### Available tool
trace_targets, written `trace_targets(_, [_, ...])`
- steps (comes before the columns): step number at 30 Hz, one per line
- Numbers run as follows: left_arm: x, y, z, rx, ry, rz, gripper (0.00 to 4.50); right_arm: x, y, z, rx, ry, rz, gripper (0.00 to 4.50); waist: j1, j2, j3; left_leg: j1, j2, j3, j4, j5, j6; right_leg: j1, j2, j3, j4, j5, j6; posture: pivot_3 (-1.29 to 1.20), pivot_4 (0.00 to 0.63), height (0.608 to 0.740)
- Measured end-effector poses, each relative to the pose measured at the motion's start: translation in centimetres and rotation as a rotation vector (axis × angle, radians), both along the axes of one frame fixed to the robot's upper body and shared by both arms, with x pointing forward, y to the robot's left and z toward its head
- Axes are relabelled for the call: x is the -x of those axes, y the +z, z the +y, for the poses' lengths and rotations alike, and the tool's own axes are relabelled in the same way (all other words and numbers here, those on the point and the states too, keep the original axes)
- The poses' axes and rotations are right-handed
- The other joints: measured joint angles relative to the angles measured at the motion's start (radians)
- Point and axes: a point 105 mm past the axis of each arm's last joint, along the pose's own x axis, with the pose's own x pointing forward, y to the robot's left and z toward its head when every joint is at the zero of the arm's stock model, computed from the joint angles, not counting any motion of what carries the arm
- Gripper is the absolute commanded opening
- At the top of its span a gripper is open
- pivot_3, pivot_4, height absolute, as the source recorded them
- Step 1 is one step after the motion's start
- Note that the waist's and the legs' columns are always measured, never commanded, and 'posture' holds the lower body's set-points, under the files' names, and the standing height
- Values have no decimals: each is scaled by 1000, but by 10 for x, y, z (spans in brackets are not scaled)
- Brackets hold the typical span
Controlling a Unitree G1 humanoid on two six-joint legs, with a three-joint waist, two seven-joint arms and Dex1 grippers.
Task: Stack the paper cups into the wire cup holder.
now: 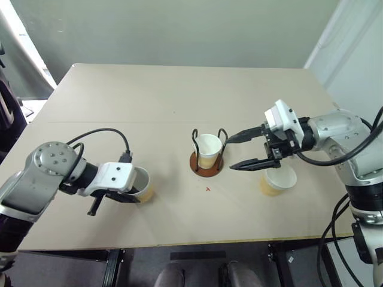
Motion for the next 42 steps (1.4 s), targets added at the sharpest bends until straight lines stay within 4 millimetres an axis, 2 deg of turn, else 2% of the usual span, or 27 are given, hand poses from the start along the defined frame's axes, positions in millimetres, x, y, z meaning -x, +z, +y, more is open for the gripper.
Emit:
trace_targets(8, [-15,18,-3,59,16,-33,8,-13,0,-9,4,-51,-5,3124,0,0,0,0,0,0,0,0,0,0,0,0,1,0,0,0,150,740])
trace_targets(15, [-41,64,-18,178,26,-121,8,-32,2,-25,20,-126,-17,3124,5,0,0,0,0,0,1,0,0,1,0,0,1,0,0,0,150,740])
trace_targets(19, [-56,95,-41,260,-15,-175,8,-34,-2,-32,55,-129,-27,3124,12,0,0,-1,0,0,1,0,0,1,-1,-1,1,1,1,0,150,740])
trace_targets(22, [-62,109,-51,291,-38,-194,8,-36,-8,-35,92,-126,-38,3124,11,0,0,-1,0,0,1,0,0,1,-1,0,0,1,2,0,150,740])
trace_targets(31, [-70,133,-96,388,-161,-185,8,-40,-11,-38,109,-150,-34,3124,12,0,0,-2,0,0,1,0,0,1,-1,-1,-1,2,4,0,150,740])
trace_targets(38, [-76,140,-120,447,-217,-165,8,-39,-11,-38,109,-153,-42,3124,15,0,0,-4,0,0,3,0,0,1,0,-1,-3,3,5,0,150,740])
trace_targets(42, [-80,136,-131,466,-242,-148,8,-39,-13,-38,108,-159,-37,3124,18,0,0,-4,0,0,4,0,0,2,0,-1,-3,4,6,0,150,740])
